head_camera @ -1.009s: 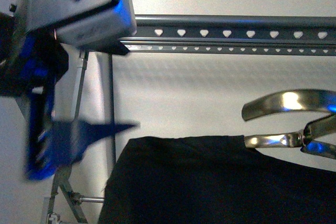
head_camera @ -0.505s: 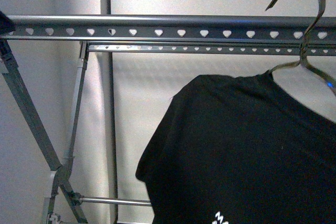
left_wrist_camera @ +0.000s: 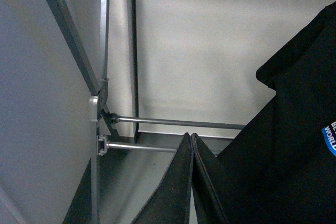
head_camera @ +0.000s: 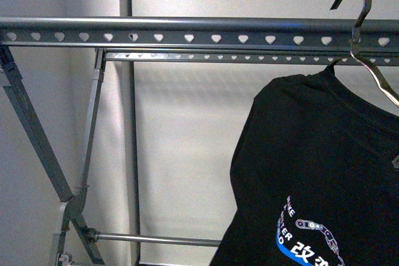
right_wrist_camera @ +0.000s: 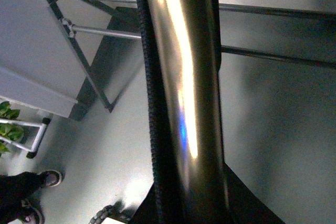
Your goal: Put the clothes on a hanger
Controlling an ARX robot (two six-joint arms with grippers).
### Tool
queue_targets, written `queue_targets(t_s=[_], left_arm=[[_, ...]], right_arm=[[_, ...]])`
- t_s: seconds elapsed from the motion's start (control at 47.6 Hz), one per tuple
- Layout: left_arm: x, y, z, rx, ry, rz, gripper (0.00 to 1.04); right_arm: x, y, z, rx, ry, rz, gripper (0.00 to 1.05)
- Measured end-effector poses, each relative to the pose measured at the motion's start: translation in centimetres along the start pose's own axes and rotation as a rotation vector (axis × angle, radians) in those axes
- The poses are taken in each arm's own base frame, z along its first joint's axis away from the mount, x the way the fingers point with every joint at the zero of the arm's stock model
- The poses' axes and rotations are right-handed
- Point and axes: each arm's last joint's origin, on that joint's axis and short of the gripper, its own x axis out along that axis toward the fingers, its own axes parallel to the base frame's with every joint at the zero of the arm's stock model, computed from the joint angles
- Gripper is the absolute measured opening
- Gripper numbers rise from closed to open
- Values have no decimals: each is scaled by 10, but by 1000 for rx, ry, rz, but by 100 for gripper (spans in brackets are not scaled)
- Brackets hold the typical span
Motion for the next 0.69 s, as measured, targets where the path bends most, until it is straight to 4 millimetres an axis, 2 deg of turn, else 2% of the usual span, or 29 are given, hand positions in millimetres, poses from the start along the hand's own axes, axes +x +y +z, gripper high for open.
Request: queue_targets(t_s=[0.168,0.294,0.379,0.484,0.526,0.61,0.694], left_arm=[[-15,0,-18,2,7,0,4],[-30,0,-34,2,8,0,4],[-35,0,-38,2,4,0,4],[-41,0,-42,2,2,0,4],[-45,0,-46,2,2,0,4],[-51,0,-51,2,3,0,4],[-55,0,-54,2,5,0,4]], right_arm=[[16,-6,23,65,-16,-47,9],[30,-5,61,146,-67,-87,9],[34,-1,75,175,-88,-92,9],[42,1,83,213,-82,-104,9],[51,0,85,228,-79,-131,9],[67,-5,83,262,-74,-170,9],[75,-8,80,273,-79,-180,9]])
